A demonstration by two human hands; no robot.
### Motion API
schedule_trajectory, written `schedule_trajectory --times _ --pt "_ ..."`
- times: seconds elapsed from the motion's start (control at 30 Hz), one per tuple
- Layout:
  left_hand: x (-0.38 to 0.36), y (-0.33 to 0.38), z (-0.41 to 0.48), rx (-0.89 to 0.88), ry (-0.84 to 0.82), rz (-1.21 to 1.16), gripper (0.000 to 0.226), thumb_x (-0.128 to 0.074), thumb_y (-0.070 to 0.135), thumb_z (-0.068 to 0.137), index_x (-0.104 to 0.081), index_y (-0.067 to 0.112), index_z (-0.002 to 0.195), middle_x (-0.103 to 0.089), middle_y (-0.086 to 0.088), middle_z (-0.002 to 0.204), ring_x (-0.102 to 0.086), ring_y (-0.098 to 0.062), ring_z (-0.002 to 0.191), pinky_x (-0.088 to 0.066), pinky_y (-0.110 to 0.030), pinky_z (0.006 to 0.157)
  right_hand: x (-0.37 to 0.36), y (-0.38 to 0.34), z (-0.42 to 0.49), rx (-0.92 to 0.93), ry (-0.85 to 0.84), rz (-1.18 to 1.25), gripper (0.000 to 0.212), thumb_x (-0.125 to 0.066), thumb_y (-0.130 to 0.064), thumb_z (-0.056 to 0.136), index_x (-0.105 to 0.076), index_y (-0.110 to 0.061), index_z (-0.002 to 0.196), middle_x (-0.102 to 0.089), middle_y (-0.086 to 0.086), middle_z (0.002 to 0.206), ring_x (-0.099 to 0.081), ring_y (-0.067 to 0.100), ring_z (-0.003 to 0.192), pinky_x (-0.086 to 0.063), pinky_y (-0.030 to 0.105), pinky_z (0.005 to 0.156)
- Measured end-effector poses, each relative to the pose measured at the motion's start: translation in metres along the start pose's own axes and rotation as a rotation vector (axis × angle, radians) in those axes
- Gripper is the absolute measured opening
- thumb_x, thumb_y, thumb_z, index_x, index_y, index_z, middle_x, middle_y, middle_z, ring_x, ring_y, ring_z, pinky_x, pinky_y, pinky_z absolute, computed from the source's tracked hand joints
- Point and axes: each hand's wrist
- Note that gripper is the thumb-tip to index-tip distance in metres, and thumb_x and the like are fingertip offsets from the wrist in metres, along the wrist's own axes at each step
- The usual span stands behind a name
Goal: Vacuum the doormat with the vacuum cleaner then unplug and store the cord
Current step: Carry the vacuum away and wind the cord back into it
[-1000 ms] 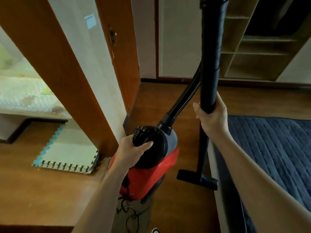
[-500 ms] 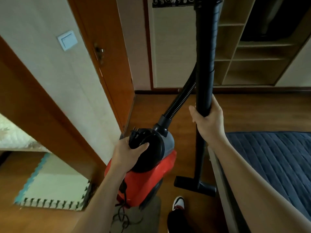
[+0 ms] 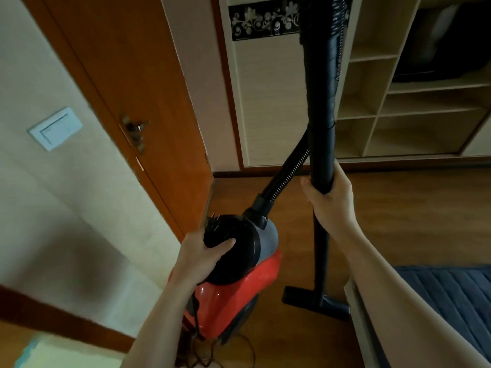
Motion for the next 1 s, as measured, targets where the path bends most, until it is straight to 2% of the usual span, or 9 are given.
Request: schedule_trajectory --times 0.07,0.17,0.4,0.53,0.67,0.8,0.9,1.0 --pt "-0.005 0.005 0.027 0.007 -0.01 -0.027 0.031 -0.079 0.028 0.08 -0.056 0.028 0.06 -0.052 0.012 0.048 -0.049 -0.012 0.046 -0.036 -0.021 0.045 -0.002 0.011 0.025 0.005 -0.005 0.006 0.032 -0.068 -0.004 0.093 -0.052 -0.031 0.094 -0.057 0.0 0.076 -0.058 0.013 0.065 -0.052 0.02 0.059" --pt "-0.015 0.009 0.071 -0.003 -0.024 -0.052 0.032 -0.078 0.026 0.082 -0.057 0.028 0.058 -0.053 0.013 0.045 -0.047 -0.004 0.045 -0.035 -0.017 0.044 -0.008 0.027 0.061 0.006 0.009 0.008 0.033 -0.069 -0.004 0.093 -0.051 -0.032 0.094 -0.056 -0.002 0.075 -0.057 0.01 0.063 -0.052 0.02 0.058" --pt "-0.047 0.011 0.193 -0.035 -0.095 -0.11 0.027 -0.078 0.025 0.082 -0.058 0.03 0.064 -0.054 0.015 0.046 -0.048 -0.003 0.046 -0.038 -0.014 0.045 -0.028 0.085 0.146 -0.027 0.063 -0.035 0.033 -0.07 -0.003 0.09 -0.052 -0.031 0.092 -0.055 -0.003 0.072 -0.054 0.015 0.06 -0.05 0.025 0.054" --pt "-0.07 0.012 0.282 -0.034 -0.172 -0.174 0.021 -0.077 0.021 0.083 -0.062 0.027 0.07 -0.054 0.014 0.043 -0.047 -0.003 0.041 -0.036 -0.013 0.042 -0.045 0.123 0.21 -0.06 0.119 -0.06 0.035 -0.069 0.001 0.09 -0.051 -0.028 0.085 -0.049 -0.004 0.069 -0.046 0.005 0.057 -0.043 0.017 0.052" --pt "-0.092 0.025 0.372 -0.128 -0.244 -0.197 0.025 -0.077 0.012 0.082 -0.061 0.027 0.071 -0.061 0.018 0.05 -0.058 0.001 0.047 -0.041 -0.009 0.044 -0.061 0.156 0.282 -0.107 0.201 -0.093 0.034 -0.068 0.005 0.089 -0.052 -0.024 0.084 -0.048 -0.003 0.067 -0.046 0.004 0.057 -0.042 0.015 0.053" --pt "-0.104 0.052 0.444 -0.197 -0.3 -0.15 0.029 -0.075 0.013 0.084 -0.06 0.021 0.061 -0.055 0.019 0.042 -0.053 0.004 0.04 -0.035 -0.005 0.039 -0.061 0.175 0.344 -0.072 0.286 -0.131 0.036 -0.069 0.006 0.088 -0.052 -0.025 0.085 -0.049 0.0 0.069 -0.047 0.008 0.059 -0.044 0.022 0.053" --pt "-0.119 0.072 0.488 -0.256 -0.355 -0.14 0.036 -0.075 0.016 0.084 -0.052 0.028 0.059 -0.053 0.019 0.04 -0.052 0.005 0.038 -0.033 -0.005 0.037 -0.052 0.188 0.379 -0.057 0.347 -0.15 0.036 -0.069 0.006 0.088 -0.052 -0.026 0.086 -0.049 0.0 0.071 -0.049 0.018 0.061 -0.047 0.032 0.054" --pt "-0.142 0.089 0.528 -0.236 -0.451 -0.185 0.038 -0.081 0.037 0.076 -0.05 0.026 0.057 -0.05 0.013 0.038 -0.045 -0.002 0.034 -0.031 -0.008 0.039 -0.036 0.202 0.409 -0.025 0.392 -0.164 0.038 -0.069 0.006 0.087 -0.054 -0.029 0.088 -0.05 -0.003 0.072 -0.049 0.025 0.064 -0.048 0.04 0.057"
Point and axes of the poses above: each hand's wrist, its own z-axis towards the middle knuckle, its own x-axis out of the back of the hand, y = z × x
